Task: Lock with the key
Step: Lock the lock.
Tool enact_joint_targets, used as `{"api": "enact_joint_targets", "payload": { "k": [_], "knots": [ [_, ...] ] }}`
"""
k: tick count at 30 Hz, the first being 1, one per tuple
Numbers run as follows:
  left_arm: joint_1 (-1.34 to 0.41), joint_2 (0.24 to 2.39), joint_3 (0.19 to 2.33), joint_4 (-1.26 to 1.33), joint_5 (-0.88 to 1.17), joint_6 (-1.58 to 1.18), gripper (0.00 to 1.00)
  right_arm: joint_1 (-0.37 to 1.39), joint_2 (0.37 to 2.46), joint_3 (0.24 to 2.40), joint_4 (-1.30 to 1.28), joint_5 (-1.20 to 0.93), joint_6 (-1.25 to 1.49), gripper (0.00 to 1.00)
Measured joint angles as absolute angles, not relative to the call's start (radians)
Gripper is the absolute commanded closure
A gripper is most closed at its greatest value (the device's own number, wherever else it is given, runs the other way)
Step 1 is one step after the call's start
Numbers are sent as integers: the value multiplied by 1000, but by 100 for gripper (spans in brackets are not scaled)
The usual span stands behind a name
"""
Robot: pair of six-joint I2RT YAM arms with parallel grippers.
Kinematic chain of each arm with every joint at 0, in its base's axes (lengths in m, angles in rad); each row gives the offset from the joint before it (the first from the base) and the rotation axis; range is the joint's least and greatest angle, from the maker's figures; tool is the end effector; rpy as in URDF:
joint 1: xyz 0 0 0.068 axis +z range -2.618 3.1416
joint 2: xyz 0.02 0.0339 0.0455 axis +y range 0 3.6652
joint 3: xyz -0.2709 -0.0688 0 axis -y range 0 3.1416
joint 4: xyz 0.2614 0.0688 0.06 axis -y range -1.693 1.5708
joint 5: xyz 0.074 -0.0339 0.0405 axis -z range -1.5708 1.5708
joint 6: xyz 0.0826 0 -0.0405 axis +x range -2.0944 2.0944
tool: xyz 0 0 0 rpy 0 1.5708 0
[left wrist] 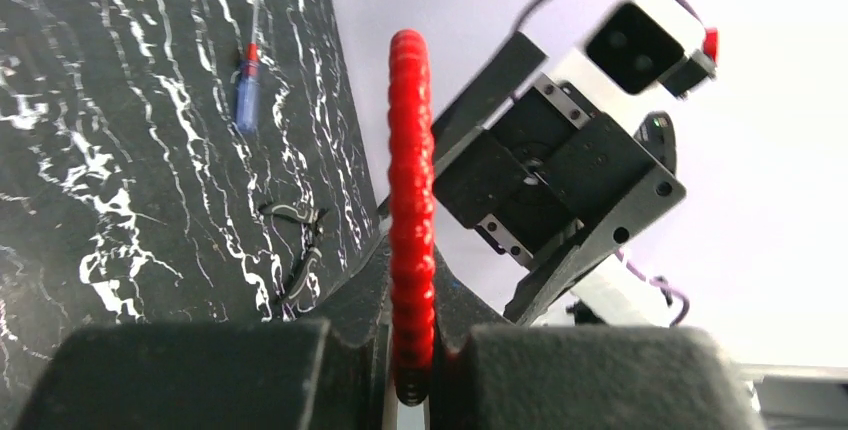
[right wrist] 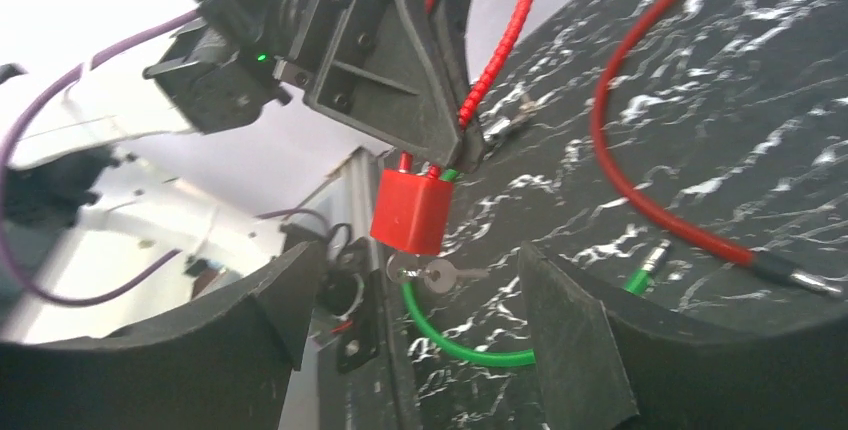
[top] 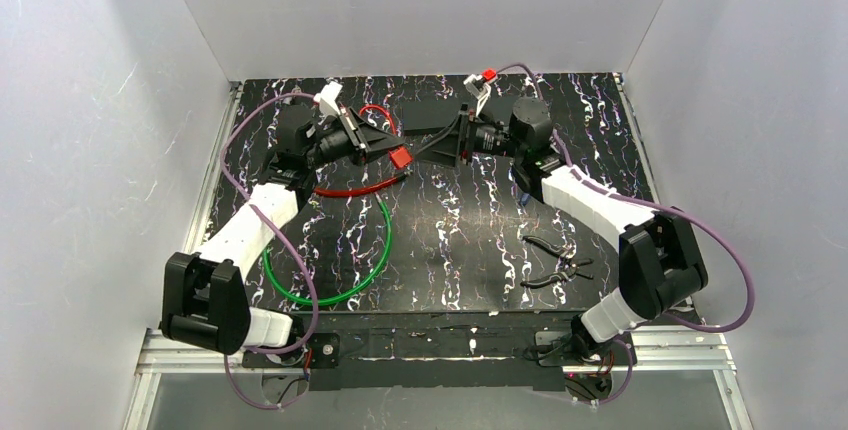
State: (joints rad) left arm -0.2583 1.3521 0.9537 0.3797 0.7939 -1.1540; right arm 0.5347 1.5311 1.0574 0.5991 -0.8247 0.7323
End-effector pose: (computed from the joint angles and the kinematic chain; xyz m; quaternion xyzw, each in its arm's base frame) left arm 0.3304 -0.1482 0.3294 -0.0409 0.7105 -0.6291 0.3125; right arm 0.3118 0.2551 0.3346 -0.2393 0.6327 0.6204 0.3969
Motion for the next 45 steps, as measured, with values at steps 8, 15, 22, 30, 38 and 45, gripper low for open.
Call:
{"api": "enact_joint_targets", "payload": {
  "k": [8, 15, 22, 30, 38, 45],
  "knots": [
    [-212, 1350, 934, 368, 744, -1208, 100, 568, 1531, 1090, 373, -717, 524, 34],
    [-210, 1344, 925, 367, 739, -1213, 100, 650, 1546, 1135, 273, -675, 434, 37],
    [-210, 1332, 923, 367, 740, -1212, 100, 656, 1557, 1160, 258, -657, 416, 47],
    [-209, 1329, 922, 367, 740, -1208, 100, 660, 1573, 1166, 269, -672, 442, 29],
    [-209, 1329, 922, 395, 793, -1201, 100, 646, 1578, 1113, 509, -824, 651, 22],
    [-209, 1328, 923, 513, 881, -1224, 100, 612, 1579, 982, 824, -879, 963, 36]
  ]
}}
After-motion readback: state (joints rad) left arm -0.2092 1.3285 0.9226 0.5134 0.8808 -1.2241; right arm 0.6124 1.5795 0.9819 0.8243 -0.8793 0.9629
